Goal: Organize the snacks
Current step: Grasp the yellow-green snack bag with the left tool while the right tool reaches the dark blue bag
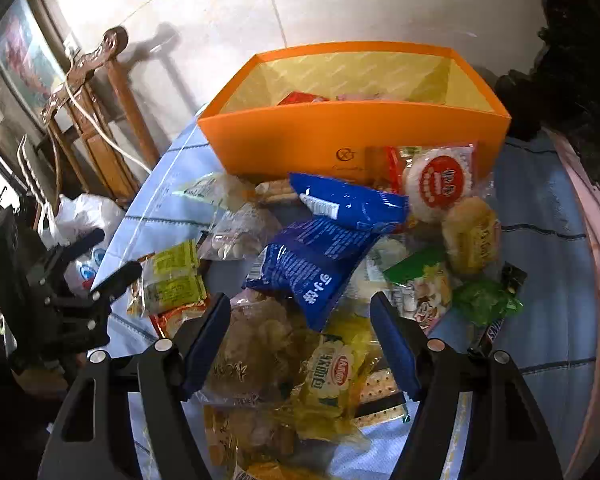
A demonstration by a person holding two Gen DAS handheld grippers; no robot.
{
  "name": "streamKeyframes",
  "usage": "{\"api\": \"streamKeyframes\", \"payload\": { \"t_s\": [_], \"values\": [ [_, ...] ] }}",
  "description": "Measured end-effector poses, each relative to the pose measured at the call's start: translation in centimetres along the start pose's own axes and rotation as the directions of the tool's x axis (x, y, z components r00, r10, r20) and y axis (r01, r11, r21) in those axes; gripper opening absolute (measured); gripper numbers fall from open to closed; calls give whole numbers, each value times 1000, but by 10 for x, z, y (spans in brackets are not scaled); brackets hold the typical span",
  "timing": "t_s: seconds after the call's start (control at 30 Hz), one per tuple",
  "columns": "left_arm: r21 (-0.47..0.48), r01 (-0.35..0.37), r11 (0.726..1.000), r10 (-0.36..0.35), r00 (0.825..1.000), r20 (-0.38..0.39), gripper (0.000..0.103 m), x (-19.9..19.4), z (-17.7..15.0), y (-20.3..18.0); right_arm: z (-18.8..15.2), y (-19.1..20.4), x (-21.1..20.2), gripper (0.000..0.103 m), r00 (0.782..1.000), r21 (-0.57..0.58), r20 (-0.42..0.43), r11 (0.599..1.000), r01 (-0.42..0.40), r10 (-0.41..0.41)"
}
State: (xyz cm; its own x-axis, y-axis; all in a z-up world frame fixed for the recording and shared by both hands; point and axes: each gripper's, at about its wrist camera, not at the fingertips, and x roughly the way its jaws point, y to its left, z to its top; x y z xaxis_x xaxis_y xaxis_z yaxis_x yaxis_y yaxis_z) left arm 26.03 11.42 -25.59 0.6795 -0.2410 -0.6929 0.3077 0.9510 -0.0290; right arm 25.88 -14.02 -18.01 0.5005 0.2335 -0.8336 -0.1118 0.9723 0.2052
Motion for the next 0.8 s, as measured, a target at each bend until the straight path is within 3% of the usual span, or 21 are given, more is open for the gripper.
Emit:
{"api": "streamKeyframes", "payload": {
  "t_s": [0.37, 0.47, 0.63, 0.7, 0.73, 0.77, 0.8],
  "values": [
    [20, 39, 999, -40, 999, 33, 98, 20, -7, 2, 3, -18, 22, 73, 1000, 125, -20, 992, -1, 4],
    [37, 45, 998, -46, 999, 16, 98, 30, -8, -3, 11, -17, 37, 73, 999, 152, -35, 988, -12, 17],
    [72, 41, 997, -39, 999, -34, 98, 51, -12, -15, 19, -8, 60, 73, 997, 124, -64, 992, 39, -31],
    [106, 35, 994, -28, 997, -68, 76, 60, -17, -22, 19, -5, 71, 69, 995, 108, -82, 992, 60, -51],
    [138, 9, 990, 3, 996, -92, 48, 65, -21, -25, 17, -3, 76, 59, 993, 79, -97, 994, 70, -63],
    [128, 4, 992, 7, 996, -88, 47, 64, -23, -23, 16, -1, 77, 49, 991, 54, -103, 995, 87, -81],
    [97, 10, 995, -2, 997, -78, 41, 62, -24, -19, 14, 0, 76, 48, 992, 41, -95, 995, 87, -83]
  ]
}}
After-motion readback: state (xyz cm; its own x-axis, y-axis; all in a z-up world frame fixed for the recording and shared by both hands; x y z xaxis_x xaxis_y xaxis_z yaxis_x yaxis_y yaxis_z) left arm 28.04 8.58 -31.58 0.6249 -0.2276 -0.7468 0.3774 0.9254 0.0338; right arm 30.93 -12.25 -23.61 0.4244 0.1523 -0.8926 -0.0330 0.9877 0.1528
